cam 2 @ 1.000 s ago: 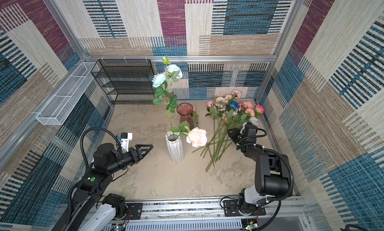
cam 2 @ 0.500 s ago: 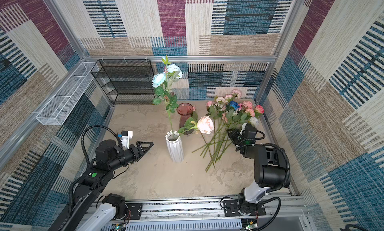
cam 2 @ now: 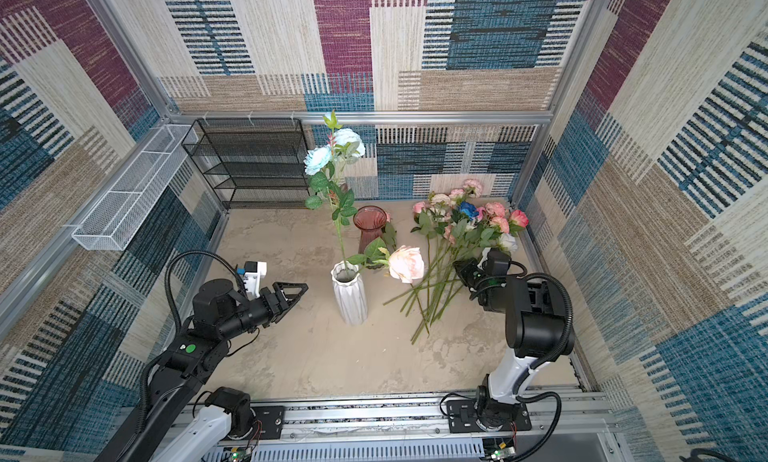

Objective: Arrange the flowers into the vase
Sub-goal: 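Move the right gripper into the pile toward a pink rose stem, then grasp the stem of the pink double-rose spray with the right gripper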

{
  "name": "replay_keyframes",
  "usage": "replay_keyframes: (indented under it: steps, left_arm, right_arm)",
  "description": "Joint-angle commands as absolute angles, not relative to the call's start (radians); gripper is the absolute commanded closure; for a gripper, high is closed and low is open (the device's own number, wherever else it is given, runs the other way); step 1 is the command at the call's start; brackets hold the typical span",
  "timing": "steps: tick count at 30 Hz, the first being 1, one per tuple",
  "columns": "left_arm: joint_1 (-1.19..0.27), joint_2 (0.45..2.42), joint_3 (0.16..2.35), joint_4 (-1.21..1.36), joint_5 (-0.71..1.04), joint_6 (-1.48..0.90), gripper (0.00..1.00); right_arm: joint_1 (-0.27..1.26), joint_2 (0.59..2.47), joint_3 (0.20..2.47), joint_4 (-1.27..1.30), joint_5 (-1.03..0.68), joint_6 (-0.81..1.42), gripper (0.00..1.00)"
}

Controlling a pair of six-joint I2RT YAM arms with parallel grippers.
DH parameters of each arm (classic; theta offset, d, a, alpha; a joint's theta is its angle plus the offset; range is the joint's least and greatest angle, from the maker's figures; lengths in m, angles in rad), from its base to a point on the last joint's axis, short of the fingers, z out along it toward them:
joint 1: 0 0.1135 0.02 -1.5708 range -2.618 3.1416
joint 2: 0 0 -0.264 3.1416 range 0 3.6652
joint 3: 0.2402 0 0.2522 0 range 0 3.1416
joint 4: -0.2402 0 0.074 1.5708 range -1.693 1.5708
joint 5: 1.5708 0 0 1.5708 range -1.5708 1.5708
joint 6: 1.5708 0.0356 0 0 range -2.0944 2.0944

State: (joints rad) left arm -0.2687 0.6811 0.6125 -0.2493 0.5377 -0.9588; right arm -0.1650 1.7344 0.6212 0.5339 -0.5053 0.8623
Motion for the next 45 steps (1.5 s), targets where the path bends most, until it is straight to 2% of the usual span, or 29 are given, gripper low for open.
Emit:
replay_keyframes:
  steps: [1, 4, 6, 8, 11, 12, 15, 21, 24, 30, 35, 45]
  left_arm:
    - [-0.268, 0.677, 0.614, -0.21, 0.555, -0.962, 0.3]
    - [-0.268, 0.676, 0.616, -0.209, 0.557, -0.962, 0.3]
    - [-0.27, 0.676, 0.617, -0.206, 0.558, -0.963, 0.3]
    - [-0.269, 0.679, 0.616, -0.206, 0.56, -0.961, 0.3]
    - [-0.27, 0.683, 0.607, -0.199, 0.556, -0.964, 0.3]
    - [-0.27, 0.686, 0.607, -0.196, 0.556, -0.965, 0.3]
    - [-0.269, 0.697, 0.617, -0.208, 0.56, -0.955, 0.3]
    - [-0.27, 0.705, 0.629, -0.219, 0.541, -0.948, 0.3]
    - [-0.27, 0.717, 0.629, -0.208, 0.535, -0.952, 0.3]
    - [-0.272, 0.75, 0.623, -0.177, 0.539, -0.958, 0.3]
    - [-0.273, 0.767, 0.635, -0.176, 0.545, -0.951, 0.3]
    - [-0.274, 0.789, 0.632, -0.146, 0.554, -0.953, 0.3]
  right_arm:
    - [-0.165, 1.711, 0.615, 0.609, -0.508, 0.867, 0.89]
    - [-0.164, 1.669, 0.62, 0.597, -0.498, 0.85, 0.95]
    - [-0.164, 1.64, 0.62, 0.577, -0.481, 0.842, 0.95]
    - [-0.163, 1.613, 0.595, 0.581, -0.467, 0.85, 0.87]
    - [-0.164, 1.6, 0.539, 0.677, -0.48, 0.921, 0.68]
    - [-0.164, 1.609, 0.543, 0.691, -0.49, 0.928, 0.67]
    - [-0.164, 1.635, 0.561, 0.735, -0.555, 0.94, 0.69]
    - [-0.164, 1.607, 0.535, 0.706, -0.497, 0.902, 0.69]
    - [-0.164, 1.646, 0.54, 0.728, -0.505, 0.914, 0.65]
    - [-0.164, 1.793, 0.561, 0.837, -0.556, 0.985, 0.66]
    - [-0.164, 1.849, 0.586, 0.885, -0.569, 1.002, 0.71]
    - [-0.164, 1.862, 0.67, 0.817, -0.543, 0.974, 0.79]
